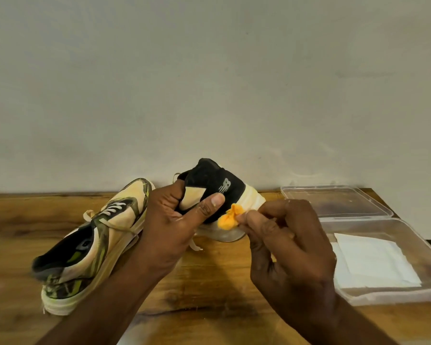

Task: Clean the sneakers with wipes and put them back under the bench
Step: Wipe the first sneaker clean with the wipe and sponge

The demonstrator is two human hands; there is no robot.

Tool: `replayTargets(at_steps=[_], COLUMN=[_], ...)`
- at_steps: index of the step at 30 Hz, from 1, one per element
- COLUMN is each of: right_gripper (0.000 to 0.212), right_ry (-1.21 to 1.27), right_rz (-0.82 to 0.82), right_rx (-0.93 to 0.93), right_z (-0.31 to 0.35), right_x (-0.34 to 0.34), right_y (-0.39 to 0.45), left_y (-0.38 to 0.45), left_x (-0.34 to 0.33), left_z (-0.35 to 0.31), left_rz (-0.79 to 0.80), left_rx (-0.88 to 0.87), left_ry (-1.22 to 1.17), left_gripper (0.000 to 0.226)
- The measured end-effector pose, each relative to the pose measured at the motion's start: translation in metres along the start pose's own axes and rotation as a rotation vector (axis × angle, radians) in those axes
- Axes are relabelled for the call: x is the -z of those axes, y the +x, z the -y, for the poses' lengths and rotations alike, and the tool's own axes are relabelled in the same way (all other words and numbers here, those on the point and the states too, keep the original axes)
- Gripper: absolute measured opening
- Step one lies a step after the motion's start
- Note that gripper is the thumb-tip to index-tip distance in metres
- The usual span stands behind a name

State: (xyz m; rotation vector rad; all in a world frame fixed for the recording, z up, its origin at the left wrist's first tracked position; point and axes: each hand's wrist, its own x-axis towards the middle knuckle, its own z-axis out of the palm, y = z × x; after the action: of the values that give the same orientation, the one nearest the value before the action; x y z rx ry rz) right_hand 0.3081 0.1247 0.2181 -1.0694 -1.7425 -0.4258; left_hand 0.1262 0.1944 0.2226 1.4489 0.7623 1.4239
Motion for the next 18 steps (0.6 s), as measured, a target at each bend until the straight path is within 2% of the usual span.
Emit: replayTargets(at_steps=[3,6,8,10,12,15,16,18], right_gripper=[0.016,0.023,0.024,0.019,0.014,0.019,0.021,0.025], right_ry=[0.146,0.341,0.454,0.402,0.305,0.175,0.126,0.112], right_rz=[-0.056,-0.061,-0.049,-0.044,-0.024,0.095,0.125,0.111], right_rx=[-0.225,-0.589,-0.713,-0.602,-0.377,-0.093,-0.039,-0.045], right_z=[-0.006,-0.016,-0.016,-0.012,-0.005,0.002,0.003,-0.002], right_x=[-0.002,-0.009,-0.011,-0.008,-0.003,-0.003,-0.005,-0.007], right_y=[0.009,0.015,0.015,0.018,0.016,0.005,0.002,-0.001], left_y=[-0.003,-0.006,-0.008,-0.006,-0.004,-0.005,-0.005,-0.005], left_x=[0.002,0.002,0.001,0.001,0.002,0.003,0.003,0.002], left_z=[0.004,0.006,0.007,0.006,0.008,0.013,0.014,0.015], left_rz=[0.02,0.054,0.035,-0.003,-0.013,-0.004,0.001,0.009], left_rx=[-0.024,-0.053,-0.085,-0.105,-0.109,-0.097,-0.088,-0.085], left_ry=[-0.035,-0.051,-0.048,-0.04,-0.006,0.066,0.074,0.066], left_gripper=[0.03,0.032,0.033,0.033,0.031,0.028,0.03,0.039])
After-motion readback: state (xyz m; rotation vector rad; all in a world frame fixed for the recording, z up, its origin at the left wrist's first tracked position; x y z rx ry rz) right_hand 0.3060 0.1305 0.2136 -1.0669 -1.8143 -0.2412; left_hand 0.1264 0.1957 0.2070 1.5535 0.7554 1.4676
